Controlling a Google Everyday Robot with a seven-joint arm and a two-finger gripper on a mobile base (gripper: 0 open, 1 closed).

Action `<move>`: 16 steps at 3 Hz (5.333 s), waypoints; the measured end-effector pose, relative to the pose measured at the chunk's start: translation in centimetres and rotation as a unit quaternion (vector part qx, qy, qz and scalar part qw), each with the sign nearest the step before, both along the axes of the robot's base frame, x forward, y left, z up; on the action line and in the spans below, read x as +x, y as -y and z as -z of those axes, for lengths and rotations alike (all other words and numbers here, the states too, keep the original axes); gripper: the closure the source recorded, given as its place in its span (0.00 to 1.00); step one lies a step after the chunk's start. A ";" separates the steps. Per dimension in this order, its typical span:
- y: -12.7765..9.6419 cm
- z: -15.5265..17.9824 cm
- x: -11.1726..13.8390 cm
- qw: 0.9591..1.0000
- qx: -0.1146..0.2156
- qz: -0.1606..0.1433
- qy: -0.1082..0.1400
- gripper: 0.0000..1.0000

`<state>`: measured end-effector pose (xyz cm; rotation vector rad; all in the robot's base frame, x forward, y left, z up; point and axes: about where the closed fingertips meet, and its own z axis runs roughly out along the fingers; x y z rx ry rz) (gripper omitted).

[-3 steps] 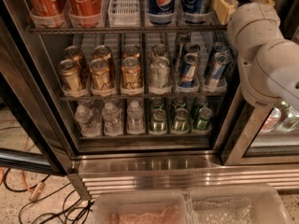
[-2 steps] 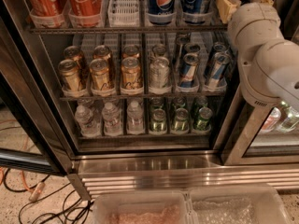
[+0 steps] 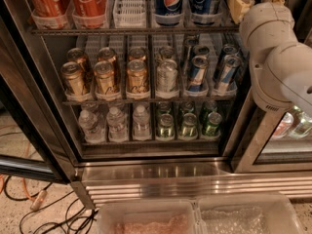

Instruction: Pick pepsi can from top shelf of fridge

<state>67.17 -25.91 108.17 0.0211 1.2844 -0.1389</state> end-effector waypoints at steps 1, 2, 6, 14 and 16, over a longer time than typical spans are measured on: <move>0.2 -0.1 0.0 1.000 0.000 0.002 0.003 1.00; 0.6 -0.8 -0.2 1.000 -0.005 0.003 0.014 1.00; 0.8 -1.9 -0.6 0.999 -0.006 0.004 0.032 1.00; 1.3 -4.7 -1.6 0.997 -0.008 0.007 0.072 1.00; 1.9 -5.8 -3.2 0.996 -0.022 0.013 0.088 1.00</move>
Offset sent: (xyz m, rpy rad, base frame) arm -0.0085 -0.0284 0.0299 -0.0507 -0.1011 -0.0154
